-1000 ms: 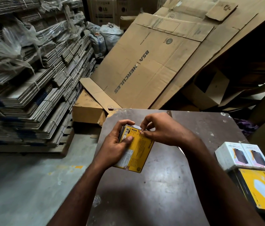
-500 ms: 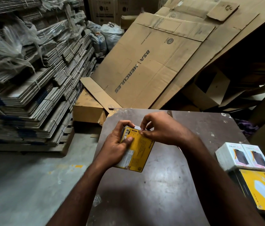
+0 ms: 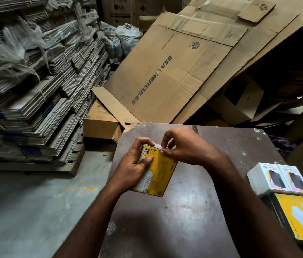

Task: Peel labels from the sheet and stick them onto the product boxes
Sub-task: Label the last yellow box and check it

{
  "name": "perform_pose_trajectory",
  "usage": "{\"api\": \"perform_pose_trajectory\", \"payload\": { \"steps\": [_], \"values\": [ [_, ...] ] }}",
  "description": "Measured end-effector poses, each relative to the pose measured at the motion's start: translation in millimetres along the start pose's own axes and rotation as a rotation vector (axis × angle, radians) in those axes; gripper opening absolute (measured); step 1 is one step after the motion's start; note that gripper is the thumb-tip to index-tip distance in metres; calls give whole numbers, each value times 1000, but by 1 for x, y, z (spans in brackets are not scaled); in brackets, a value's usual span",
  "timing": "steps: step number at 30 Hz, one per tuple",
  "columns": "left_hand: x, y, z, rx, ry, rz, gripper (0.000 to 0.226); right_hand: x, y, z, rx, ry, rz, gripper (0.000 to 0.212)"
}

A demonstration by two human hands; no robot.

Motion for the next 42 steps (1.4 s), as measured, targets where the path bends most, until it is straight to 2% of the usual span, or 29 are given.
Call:
{"api": "perform_pose_trajectory", "payload": {
  "steps": [8,13,20,26,30,34,39,42],
  "values": [
    [-2,2,5,-80,-18,73,33,2,-1,-5,-6,-27,78,18],
    [-1,1,8,-119,-37,73,32,1,1,-15,134,-8,3,26],
    [1,-1,12,-233,-34,20,32,-10,29,-26,514,37,-149,44],
    [0,3,11,-245,-5,4,33,-22,56,-26,845,209,-330,38],
    [-1,5,13,-231,-3,-2,33,-24,61,-25,1007,248,-320,36],
    [-3,5,14,-254,-19,-2,33,-26,59,-25,1066,217,-263,34],
    [-4,7,9,-235,-6,-14,32,-25,55,-22,962,239,-356,35],
    [-6,6,10,-243,-25,-7,31,-26,56,-23,960,220,-283,32]
  ]
}}
Point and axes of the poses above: each hand's wrist, its own x-axis towards the middle knuckle, its own y-axis out of the palm, z = x × y, the point moved 4 cm from there along x, towards the middle knuckle, and after that the axes turned 2 degrees about -y, right-handed, at the moved point
